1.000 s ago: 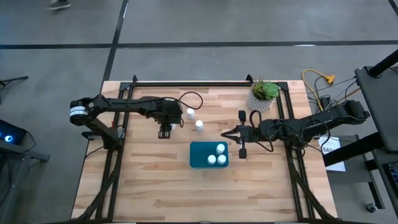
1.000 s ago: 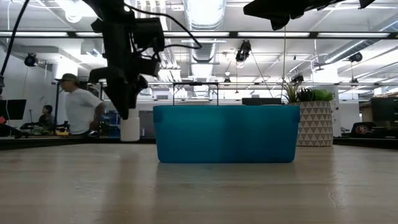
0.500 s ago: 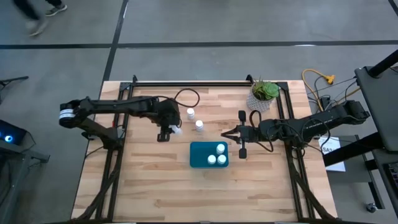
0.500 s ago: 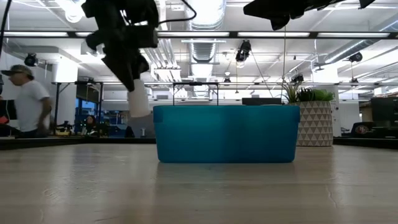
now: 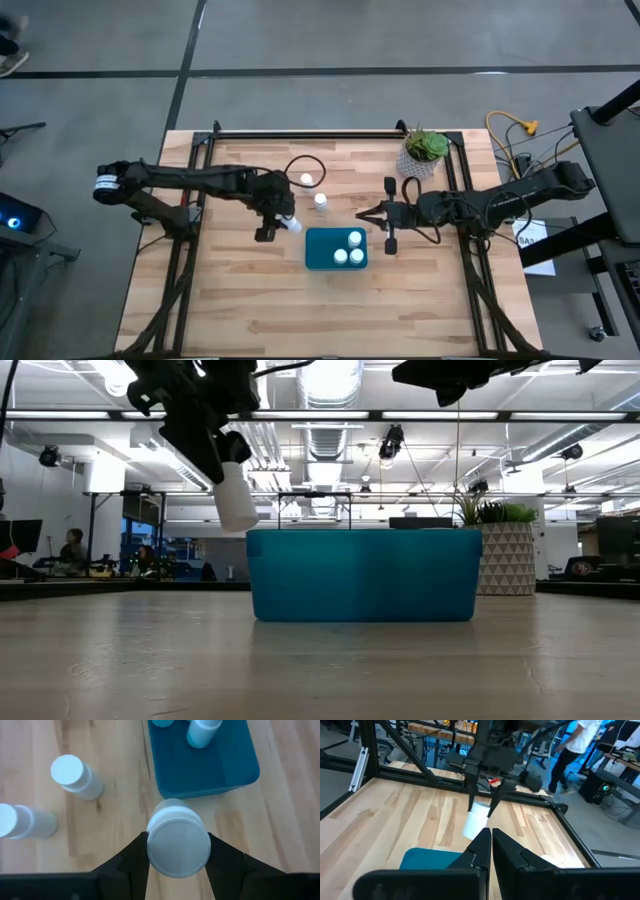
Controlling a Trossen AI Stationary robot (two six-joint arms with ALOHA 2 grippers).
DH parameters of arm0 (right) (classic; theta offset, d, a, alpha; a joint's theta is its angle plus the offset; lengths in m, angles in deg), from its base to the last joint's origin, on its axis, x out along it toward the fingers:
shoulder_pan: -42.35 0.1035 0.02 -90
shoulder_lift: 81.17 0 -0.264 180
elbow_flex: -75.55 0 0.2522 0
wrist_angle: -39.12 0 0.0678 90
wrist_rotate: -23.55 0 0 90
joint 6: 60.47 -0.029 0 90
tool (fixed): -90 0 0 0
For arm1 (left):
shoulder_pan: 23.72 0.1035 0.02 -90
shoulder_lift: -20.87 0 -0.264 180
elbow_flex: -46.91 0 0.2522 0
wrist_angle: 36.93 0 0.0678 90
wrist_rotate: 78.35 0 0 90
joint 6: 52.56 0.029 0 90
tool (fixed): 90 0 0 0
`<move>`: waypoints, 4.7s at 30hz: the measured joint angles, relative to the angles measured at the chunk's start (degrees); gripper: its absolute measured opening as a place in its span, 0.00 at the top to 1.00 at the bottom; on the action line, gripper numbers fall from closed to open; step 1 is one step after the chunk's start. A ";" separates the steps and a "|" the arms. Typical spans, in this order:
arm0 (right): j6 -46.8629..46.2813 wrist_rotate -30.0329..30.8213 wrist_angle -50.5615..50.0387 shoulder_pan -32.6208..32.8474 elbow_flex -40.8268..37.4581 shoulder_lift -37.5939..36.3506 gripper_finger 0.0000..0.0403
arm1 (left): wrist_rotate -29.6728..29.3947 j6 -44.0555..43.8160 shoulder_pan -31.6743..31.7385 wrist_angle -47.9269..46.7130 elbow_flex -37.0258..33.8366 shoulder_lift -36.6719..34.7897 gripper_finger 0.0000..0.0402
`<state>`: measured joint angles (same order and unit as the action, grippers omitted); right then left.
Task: Pick and place pill bottles into a basket
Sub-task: Put the white pill bottle into the blue bin
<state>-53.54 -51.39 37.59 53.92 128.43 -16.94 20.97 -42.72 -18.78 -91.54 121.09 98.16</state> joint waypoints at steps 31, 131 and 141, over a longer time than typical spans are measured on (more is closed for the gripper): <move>-8.48 15.54 -16.47 0.15 -0.61 -10.60 0.98 | -1.91 2.90 -4.77 -8.68 22.66 21.94 0.64; -15.39 24.57 -27.62 0.16 -1.31 -20.67 0.98 | -9.28 3.47 -7.68 -14.51 44.59 43.55 0.64; -14.92 24.57 -27.67 0.17 -1.75 -21.33 0.98 | -9.08 2.48 -7.68 -13.63 44.41 43.55 0.64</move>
<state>-68.46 -26.82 9.91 54.10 126.68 -38.28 11.88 -40.24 -26.46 -105.17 165.51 141.71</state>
